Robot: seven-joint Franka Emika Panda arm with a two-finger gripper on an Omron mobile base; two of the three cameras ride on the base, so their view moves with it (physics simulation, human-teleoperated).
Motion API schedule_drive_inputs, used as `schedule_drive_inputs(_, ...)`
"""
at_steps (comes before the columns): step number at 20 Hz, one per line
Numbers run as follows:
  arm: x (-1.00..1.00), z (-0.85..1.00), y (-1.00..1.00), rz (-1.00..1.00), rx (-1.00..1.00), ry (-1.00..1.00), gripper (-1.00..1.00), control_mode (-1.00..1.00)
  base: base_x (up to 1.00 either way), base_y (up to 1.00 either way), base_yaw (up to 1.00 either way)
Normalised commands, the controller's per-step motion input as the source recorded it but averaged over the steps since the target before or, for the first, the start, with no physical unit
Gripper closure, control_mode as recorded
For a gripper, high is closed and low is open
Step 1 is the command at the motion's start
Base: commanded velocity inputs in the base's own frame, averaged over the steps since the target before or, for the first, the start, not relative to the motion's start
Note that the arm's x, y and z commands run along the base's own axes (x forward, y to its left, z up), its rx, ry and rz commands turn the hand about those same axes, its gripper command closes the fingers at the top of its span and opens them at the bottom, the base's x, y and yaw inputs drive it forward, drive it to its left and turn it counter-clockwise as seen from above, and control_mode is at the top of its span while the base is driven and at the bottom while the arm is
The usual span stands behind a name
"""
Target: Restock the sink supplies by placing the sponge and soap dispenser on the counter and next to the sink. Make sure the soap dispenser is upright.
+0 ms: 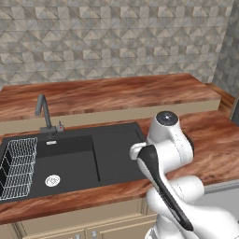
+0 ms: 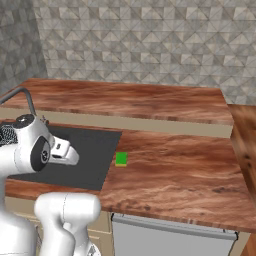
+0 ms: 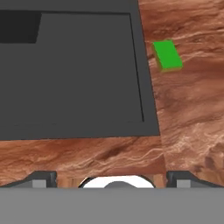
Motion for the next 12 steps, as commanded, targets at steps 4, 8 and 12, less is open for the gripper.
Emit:
schedule_drive_inputs(4, -0.49, 0.07, -0.50, 0.00, 0.07, -0.22, -1.00, -1.00, 0.00, 0.00, 0.00)
schedule_drive_inputs(8, -0.29, -0.14, -0.15, 0.00, 0.02, -0.02, -1.00, -1.00, 0.00, 0.00, 0.00)
schedule_drive_inputs(12, -0.01, -0.08, 0.00, 0.00, 0.00, 0.00, -1.00, -1.00, 0.00, 0.00, 0.00)
